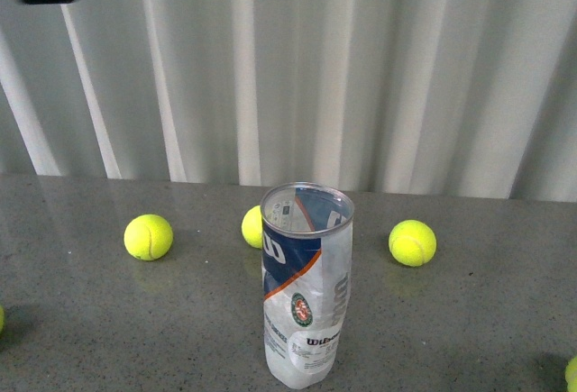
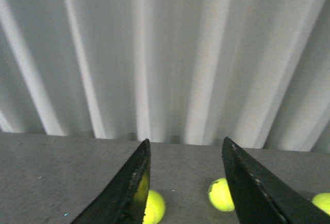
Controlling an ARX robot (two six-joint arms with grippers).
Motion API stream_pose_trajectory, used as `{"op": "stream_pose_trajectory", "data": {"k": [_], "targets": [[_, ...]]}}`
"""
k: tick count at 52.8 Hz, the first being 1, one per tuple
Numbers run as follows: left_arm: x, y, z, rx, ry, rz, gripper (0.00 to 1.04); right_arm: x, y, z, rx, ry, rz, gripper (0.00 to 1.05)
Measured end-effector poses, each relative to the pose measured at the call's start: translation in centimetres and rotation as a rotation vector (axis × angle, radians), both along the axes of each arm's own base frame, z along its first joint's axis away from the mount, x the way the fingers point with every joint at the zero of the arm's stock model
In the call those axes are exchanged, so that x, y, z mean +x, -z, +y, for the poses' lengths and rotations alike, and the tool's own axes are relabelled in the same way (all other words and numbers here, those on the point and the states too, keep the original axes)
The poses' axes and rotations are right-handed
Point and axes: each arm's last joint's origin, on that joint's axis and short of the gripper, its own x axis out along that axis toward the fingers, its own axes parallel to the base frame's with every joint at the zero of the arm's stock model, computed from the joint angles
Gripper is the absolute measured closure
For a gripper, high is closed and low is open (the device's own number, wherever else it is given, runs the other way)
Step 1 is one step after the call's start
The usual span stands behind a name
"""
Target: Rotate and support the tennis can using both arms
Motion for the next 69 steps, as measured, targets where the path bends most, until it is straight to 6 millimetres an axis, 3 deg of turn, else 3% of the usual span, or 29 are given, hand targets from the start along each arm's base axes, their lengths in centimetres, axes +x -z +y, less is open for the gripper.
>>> {"op": "stream_pose_trajectory", "data": {"k": [5,11,39,69], "targets": [[-2.6,3.1,2.1,0.014,-0.013,0.026,0.82,0.0,0.0,0.0,0.000,-0.003,0.000,0.07],[-4.6,5.3,3.1,0.023,0.012,0.047,1.01,0.0,0.0,0.0,0.000,-0.002,0.000,0.07],[-10.8,9.3,6.5,0.027,0.013,0.040,1.01,0.0,0.0,0.0,0.000,-0.002,0.000,0.07],[-13.9,10.8,7.2,0.028,-0.004,0.014,1.01,0.0,0.0,0.0,0.000,-0.002,0.000,0.07]]}}
